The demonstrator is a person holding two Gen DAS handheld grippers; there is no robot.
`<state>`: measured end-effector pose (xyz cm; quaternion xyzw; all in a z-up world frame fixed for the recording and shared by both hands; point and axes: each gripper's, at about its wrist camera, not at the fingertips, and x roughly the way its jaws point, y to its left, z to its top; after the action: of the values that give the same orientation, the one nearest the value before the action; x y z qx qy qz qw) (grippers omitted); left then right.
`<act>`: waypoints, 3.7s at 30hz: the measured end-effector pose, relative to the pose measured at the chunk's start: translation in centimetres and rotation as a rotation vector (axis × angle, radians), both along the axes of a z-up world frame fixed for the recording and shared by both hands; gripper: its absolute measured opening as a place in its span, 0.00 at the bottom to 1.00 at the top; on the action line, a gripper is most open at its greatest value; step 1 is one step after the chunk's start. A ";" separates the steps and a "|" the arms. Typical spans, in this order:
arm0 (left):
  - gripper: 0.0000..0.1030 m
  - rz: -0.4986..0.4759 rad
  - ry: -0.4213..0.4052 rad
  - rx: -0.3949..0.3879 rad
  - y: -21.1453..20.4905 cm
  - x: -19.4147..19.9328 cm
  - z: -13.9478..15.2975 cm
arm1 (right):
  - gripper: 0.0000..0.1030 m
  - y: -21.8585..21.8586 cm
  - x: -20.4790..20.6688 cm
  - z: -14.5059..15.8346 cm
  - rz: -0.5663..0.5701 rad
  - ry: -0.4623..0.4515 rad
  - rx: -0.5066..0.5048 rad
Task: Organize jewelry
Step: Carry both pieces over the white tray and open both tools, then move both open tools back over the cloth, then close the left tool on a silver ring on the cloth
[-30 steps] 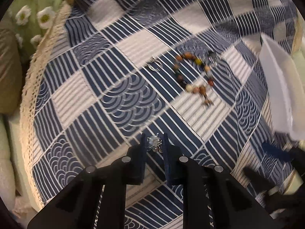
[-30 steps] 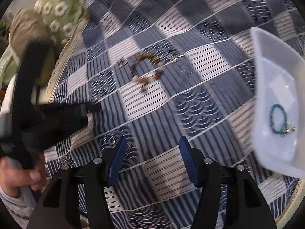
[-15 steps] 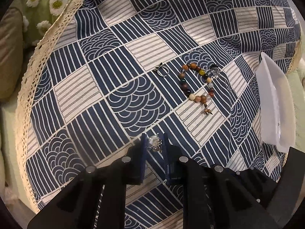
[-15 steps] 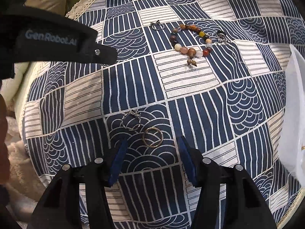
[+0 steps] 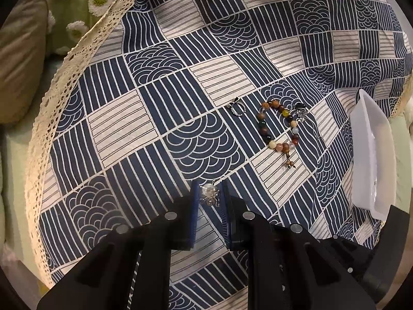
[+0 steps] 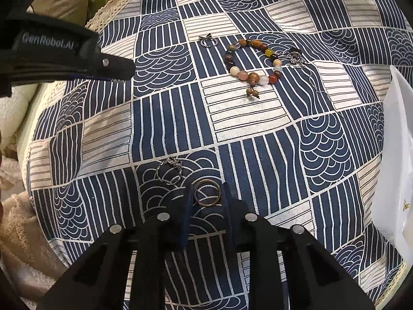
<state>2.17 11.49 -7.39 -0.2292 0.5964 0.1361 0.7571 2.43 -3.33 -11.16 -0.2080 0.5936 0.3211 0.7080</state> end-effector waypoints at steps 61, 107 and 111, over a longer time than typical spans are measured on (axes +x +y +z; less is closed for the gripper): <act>0.32 -0.506 -0.073 0.020 -28.7 19.0 -0.6 | 0.22 -29.8 16.8 4.7 -0.756 -0.090 -0.002; 0.54 -0.263 0.107 0.094 -10.3 0.3 -2.8 | 0.71 -10.8 6.2 7.4 -0.379 -0.141 0.117; 0.45 -0.268 0.125 0.130 -10.8 0.4 -3.6 | 0.71 -11.4 6.6 7.3 -0.396 -0.134 0.125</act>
<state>2.55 0.73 -10.99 -0.0893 0.6577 0.0864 0.7430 9.00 -14.68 -3.88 -0.0638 0.5533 0.1972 0.8068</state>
